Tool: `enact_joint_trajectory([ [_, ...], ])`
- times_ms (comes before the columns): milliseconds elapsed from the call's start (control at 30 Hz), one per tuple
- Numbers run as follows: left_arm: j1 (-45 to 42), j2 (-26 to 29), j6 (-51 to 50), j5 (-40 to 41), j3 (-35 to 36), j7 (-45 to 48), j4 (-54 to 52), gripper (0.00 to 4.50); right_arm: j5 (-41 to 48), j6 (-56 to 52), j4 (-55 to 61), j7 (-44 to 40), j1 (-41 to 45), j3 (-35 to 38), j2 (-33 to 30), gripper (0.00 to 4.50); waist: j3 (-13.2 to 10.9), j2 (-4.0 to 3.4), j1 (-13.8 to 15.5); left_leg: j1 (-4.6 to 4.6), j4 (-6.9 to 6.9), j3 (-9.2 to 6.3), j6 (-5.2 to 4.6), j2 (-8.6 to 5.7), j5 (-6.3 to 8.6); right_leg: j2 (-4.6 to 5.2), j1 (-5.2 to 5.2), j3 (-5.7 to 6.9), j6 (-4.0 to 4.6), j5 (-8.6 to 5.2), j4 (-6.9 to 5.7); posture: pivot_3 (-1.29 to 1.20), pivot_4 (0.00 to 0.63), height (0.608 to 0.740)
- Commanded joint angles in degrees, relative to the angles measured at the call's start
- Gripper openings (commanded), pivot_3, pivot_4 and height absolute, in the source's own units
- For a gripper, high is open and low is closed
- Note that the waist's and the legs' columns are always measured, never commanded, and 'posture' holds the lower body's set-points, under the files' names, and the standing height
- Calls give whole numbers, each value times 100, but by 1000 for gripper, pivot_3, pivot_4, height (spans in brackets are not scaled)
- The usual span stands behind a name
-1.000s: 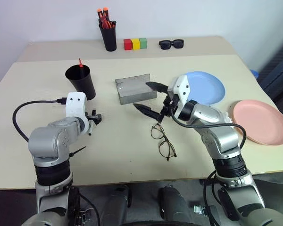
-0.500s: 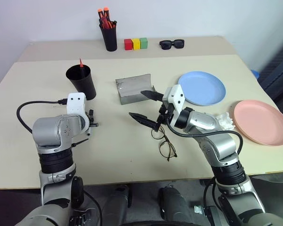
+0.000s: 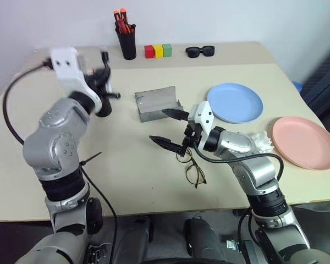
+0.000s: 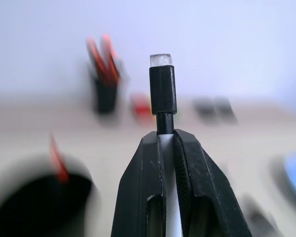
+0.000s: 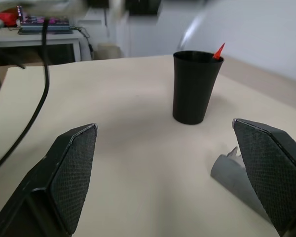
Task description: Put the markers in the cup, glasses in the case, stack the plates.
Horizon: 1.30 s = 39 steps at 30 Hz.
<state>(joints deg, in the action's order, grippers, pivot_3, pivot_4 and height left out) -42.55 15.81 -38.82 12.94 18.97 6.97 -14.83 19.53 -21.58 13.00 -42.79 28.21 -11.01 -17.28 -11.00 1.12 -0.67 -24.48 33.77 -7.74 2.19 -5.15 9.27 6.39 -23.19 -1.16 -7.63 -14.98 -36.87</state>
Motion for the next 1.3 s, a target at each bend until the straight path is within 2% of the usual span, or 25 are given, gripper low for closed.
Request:
enact_joint_trajectory([
  [33,-178,224,2269,-1055,-436,-537,1229,24,-266,342,-164,357,356,-29,309,4500,0,-1,3,0,-1,3,-4,0,-2,0,0,-2,0,0,1,0,150,740],
  [233,-542,165,3912,-1310,-498,-1009,3134,24,-487,549,-341,915,580,6,871,4500,0,1,9,-5,0,-10,-11,-6,-6,1,-3,2,-3,2,0,0,150,740],
  [400,-671,145,4921,-1537,-586,-1411,4224,24,-546,525,-184,1090,452,-58,1019,4500,0,1,-4,-4,-1,-10,-12,-10,-6,1,-4,3,-4,2,-4,0,150,740],
  [567,-591,131,5185,-1546,-672,-1504,4462,24,-556,494,-89,1145,347,-88,1018,4500,0,1,-18,-4,-1,-8,-13,-11,-7,1,-6,4,-4,2,-10,0,150,740],
  [867,-118,4,5098,-1459,-659,-1651,4293,24,-516,522,-147,1131,383,-75,1017,4500,0,0,-30,-3,0,-10,-13,-11,-7,-1,-6,4,-4,2,-15,0,150,740],
  [1000,-91,-16,5139,-1476,-624,-1778,4327,1505,-509,534,-180,1099,401,-89,1027,4500,0,0,-23,-3,2,-10,-13,-11,-7,-1,-5,5,-4,2,-15,0,150,740],
  [1233,-108,-95,5210,-1333,-536,-1927,4285,1505,-519,529,-195,1074,412,-94,1036,4500,0,0,-24,-3,2,-10,-13,-11,-7,-1,-5,5,-4,2,-15,0,150,740],
  [1300,-213,-186,5057,-1056,-551,-1674,4069,1505,-521,513,-168,1071,391,-86,1012,4500,0,0,-24,-3,2,-10,-13,-11,-7,-1,-5,6,-4,2,-16,0,150,740],
])
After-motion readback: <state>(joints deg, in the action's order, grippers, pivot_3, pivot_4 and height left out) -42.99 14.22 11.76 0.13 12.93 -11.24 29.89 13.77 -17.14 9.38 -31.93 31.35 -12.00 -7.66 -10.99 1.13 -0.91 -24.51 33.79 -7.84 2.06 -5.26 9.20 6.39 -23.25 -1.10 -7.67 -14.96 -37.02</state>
